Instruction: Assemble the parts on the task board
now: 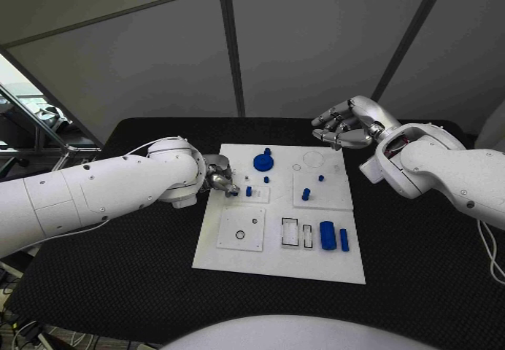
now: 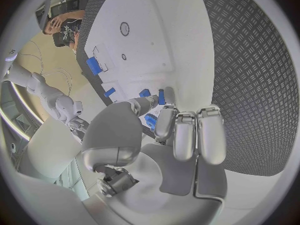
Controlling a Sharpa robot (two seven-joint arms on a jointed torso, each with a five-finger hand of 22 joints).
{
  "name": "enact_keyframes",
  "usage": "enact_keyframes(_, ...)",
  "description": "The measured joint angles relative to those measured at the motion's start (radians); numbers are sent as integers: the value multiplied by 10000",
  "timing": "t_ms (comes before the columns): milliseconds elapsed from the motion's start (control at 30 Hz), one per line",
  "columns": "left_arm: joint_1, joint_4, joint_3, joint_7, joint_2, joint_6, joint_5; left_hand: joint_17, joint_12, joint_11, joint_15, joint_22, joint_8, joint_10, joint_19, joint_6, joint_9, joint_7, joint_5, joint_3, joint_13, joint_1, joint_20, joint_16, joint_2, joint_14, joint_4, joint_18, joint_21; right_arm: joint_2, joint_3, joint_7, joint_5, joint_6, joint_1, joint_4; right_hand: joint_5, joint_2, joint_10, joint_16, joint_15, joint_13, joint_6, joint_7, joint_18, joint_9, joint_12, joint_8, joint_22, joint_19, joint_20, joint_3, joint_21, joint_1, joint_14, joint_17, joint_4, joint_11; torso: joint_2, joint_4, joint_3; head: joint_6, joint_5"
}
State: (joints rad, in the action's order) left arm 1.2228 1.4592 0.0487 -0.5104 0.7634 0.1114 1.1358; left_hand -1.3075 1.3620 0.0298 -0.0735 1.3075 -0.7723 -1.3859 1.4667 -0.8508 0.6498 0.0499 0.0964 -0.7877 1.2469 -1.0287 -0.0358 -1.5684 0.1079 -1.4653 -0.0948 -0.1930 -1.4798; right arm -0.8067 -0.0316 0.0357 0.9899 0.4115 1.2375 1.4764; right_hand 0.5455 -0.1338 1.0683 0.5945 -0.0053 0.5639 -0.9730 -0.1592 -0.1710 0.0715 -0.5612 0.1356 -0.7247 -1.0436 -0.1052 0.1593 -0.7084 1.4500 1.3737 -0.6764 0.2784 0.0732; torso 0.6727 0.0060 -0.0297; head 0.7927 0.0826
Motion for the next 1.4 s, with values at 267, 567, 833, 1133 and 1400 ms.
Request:
enact_keyframes(267,1,-29,-1,-13,-31,16,55,0,0,-3,0,0,0,-2,0,-1,6,1,71,-3,18,11,0,0,11,0,3,0,-41,0,0,0,0,-4,-1,-2,0,0,0,0,0,1,0,0,1,0,0,0,0,0,0,0,0,0,0,0,0,0,0,1,-4,0,-6)
enact_keyframes(567,9,-138,-6,-57,-145,16,110,0,43,-33,1,0,-1,-32,0,-54,21,-17,138,-29,61,10,-1,0,10,-1,28,0,-40,0,0,2,0,-5,-1,1,0,0,0,0,0,2,0,0,1,-1,0,0,0,0,0,0,0,0,0,0,0,0,0,1,-4,5,-7)
enact_keyframes(833,20,-232,-11,-111,-248,28,133,0,159,72,-66,0,-71,-215,0,-306,26,-198,163,-249,248,546,-1,0,32,-5,584,-1,-148,-2,0,7,0,-5,-1,13,0,0,0,0,0,2,0,0,0,-1,0,0,-1,0,0,0,0,0,0,0,0,0,0,1,-5,34,-3)
enact_keyframes(1133,26,-328,-15,-142,-314,61,142,0,198,125,-105,0,-94,-269,-1,-413,-5,-268,198,-51,334,808,73,0,60,-33,659,-4,-185,-10,0,10,0,-5,-1,22,0,0,0,0,0,3,0,0,0,-2,0,0,0,0,0,0,0,0,0,0,0,0,-3,1,-6,29,1)
enact_keyframes(1400,26,-375,-16,-162,-346,84,142,0,197,160,-106,0,-58,-304,-1,-485,-14,-305,199,115,378,855,72,0,95,-34,637,-4,-185,-31,0,15,0,-3,-1,41,0,0,0,0,0,-19,0,0,0,-1,0,0,12,0,0,0,0,0,0,0,0,0,-3,-4,-6,25,-12)
